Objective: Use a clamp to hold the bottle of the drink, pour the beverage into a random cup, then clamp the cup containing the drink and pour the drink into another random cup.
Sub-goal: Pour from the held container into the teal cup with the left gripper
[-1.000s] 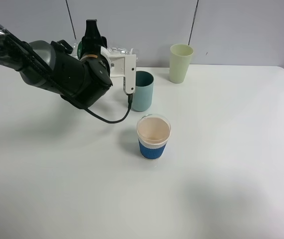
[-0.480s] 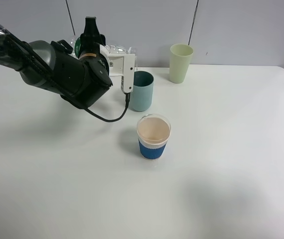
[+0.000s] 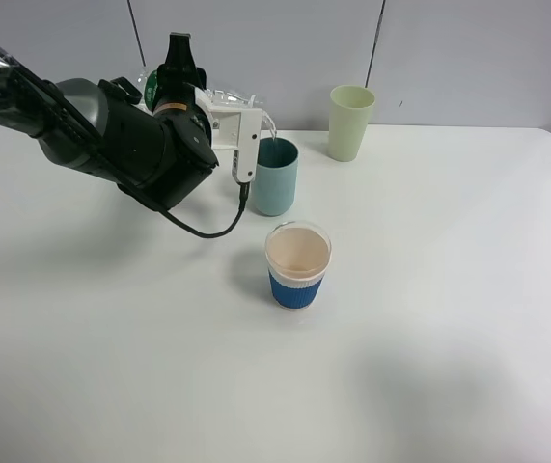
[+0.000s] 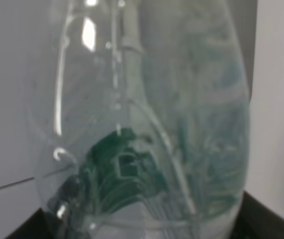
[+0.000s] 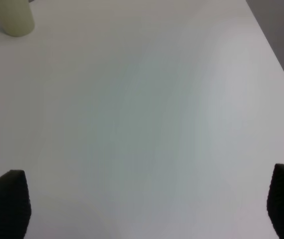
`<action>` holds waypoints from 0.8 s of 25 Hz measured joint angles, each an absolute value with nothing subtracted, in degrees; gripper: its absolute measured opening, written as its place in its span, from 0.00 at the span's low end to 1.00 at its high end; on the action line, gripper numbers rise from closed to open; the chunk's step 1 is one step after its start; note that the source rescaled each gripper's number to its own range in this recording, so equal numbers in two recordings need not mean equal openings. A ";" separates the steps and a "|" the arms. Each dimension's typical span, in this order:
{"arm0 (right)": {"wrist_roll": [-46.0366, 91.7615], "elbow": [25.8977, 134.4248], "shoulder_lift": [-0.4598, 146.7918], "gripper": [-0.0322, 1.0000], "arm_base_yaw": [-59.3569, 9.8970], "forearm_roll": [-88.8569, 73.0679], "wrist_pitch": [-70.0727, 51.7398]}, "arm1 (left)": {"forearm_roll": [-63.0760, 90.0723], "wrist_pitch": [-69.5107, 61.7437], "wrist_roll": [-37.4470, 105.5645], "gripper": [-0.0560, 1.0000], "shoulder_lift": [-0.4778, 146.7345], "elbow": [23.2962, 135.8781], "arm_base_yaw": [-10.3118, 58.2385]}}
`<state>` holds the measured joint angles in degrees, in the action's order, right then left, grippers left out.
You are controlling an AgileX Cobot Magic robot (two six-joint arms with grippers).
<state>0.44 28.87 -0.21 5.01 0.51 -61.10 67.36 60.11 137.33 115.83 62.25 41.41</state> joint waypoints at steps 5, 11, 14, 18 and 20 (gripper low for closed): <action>0.44 28.87 -0.21 1.00 5.01 0.51 -61.10 | 67.36 60.43 137.88 0.05 115.83 62.25 41.41; 0.44 28.87 -0.21 1.00 5.01 0.51 -61.10 | 67.36 60.99 138.88 0.05 115.83 62.25 41.41; 0.44 28.87 -0.21 1.00 5.01 0.51 -61.10 | 67.36 61.05 139.09 0.05 115.83 62.25 41.41; 0.44 28.87 -0.21 1.00 5.01 0.51 -61.10 | 67.36 61.11 139.92 0.05 115.83 62.25 41.41; 0.44 28.87 -0.21 1.00 5.01 0.51 -61.10 | 67.36 61.13 139.92 0.05 115.83 62.25 41.41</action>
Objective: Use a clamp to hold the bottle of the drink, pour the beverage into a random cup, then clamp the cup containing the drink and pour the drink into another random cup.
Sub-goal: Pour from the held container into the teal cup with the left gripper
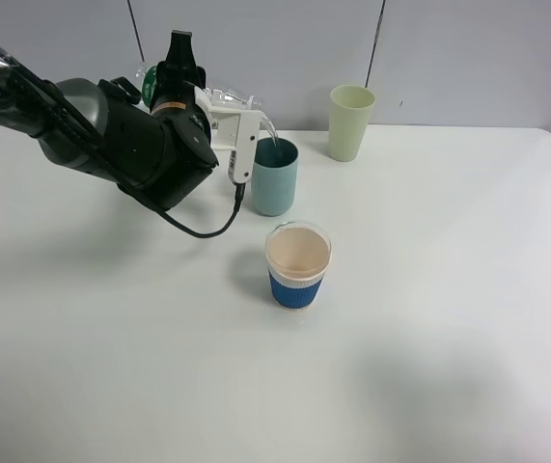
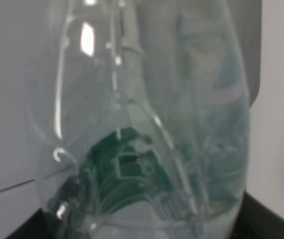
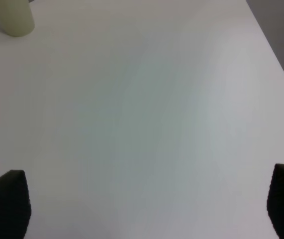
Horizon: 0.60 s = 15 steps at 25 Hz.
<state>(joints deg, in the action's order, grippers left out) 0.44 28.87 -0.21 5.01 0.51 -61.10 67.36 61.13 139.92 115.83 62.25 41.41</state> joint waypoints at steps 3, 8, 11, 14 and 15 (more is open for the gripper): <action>0.44 28.87 -0.21 1.00 5.01 0.51 -61.10 | 67.36 61.17 140.10 0.05 115.83 62.25 41.41; 0.44 28.87 -0.21 1.00 5.01 0.51 -61.10 | 67.24 61.17 140.11 0.05 115.83 62.25 41.41; 0.44 28.87 -0.21 1.00 5.01 0.51 -61.10 | 67.13 61.24 140.79 0.05 115.83 62.25 41.41; 0.44 28.87 -0.21 1.00 5.01 0.51 -61.10 | 67.01 61.47 141.90 0.05 115.83 62.25 41.41; 0.44 28.87 -0.21 1.00 5.01 0.51 -61.10 | 66.94 61.55 142.31 0.05 115.83 62.25 41.41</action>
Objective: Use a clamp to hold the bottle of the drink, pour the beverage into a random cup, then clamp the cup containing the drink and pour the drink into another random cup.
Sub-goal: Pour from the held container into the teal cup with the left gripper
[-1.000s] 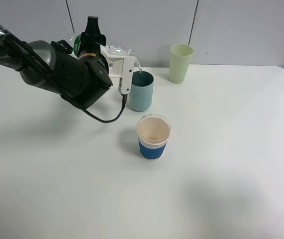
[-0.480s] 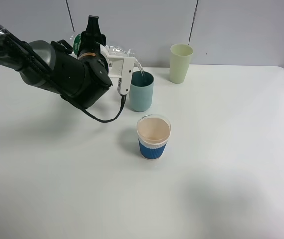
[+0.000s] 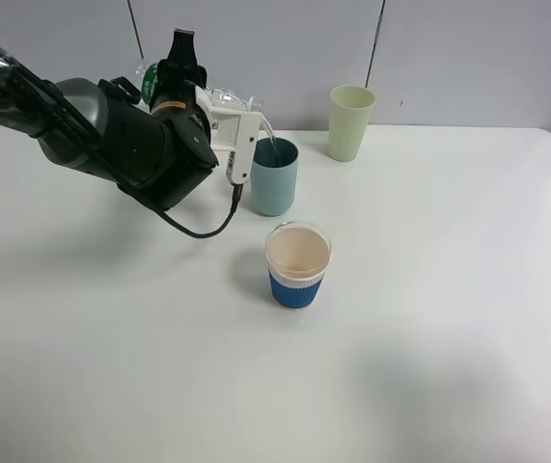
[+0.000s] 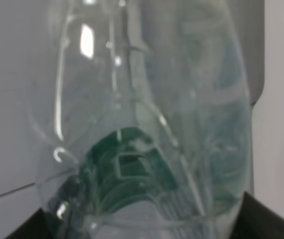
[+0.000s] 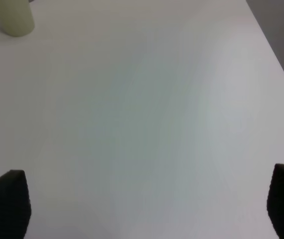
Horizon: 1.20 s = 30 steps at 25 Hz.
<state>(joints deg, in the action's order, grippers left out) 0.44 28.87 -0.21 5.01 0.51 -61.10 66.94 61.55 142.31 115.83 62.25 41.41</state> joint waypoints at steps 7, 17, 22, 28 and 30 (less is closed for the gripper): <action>0.44 28.87 -0.21 1.00 5.01 0.51 -61.10 | 65.70 62.72 143.24 0.05 115.83 62.25 41.41; 0.44 28.87 -0.21 1.00 5.01 0.51 -61.10 | 65.65 63.19 143.35 0.05 115.83 62.25 41.41; 0.44 28.87 -0.21 1.00 5.01 0.51 -61.10 | 65.65 63.65 143.35 0.05 115.83 62.25 41.41; 0.44 28.87 -0.21 1.00 5.01 0.51 -61.10 | 65.65 64.88 143.35 0.05 115.83 62.25 41.41; 0.44 28.87 -0.21 1.00 5.01 0.51 -61.10 | 65.65 65.07 143.48 0.05 115.83 62.25 41.41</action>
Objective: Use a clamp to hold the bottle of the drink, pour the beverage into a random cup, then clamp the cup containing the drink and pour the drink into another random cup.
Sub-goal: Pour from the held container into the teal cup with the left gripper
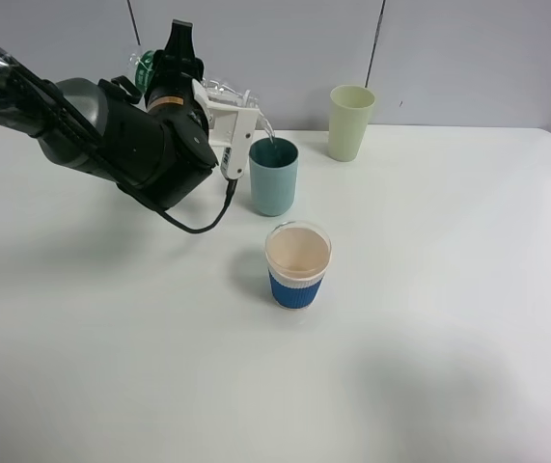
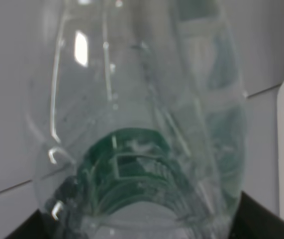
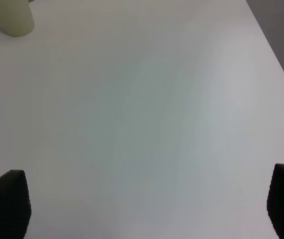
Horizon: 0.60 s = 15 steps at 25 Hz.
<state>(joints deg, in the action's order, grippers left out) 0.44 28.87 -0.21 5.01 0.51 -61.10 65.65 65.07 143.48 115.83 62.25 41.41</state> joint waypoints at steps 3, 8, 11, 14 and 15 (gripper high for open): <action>0.44 28.87 -0.21 1.00 5.01 0.51 -61.10 | 65.65 65.48 144.23 0.05 115.83 62.25 41.41; 0.44 28.87 -0.21 1.00 5.01 0.51 -61.10 | 65.65 66.08 144.93 0.05 115.83 62.25 41.41; 0.44 28.87 -0.21 1.00 5.01 0.51 -61.10 | 65.65 66.08 145.05 0.05 115.83 62.25 41.41; 0.44 28.87 -0.21 1.00 5.01 0.51 -61.10 | 65.65 66.08 145.28 0.05 115.83 62.25 41.41; 0.44 28.87 -0.21 1.00 5.01 0.51 -61.10 | 65.65 66.08 145.55 0.05 115.83 62.25 41.41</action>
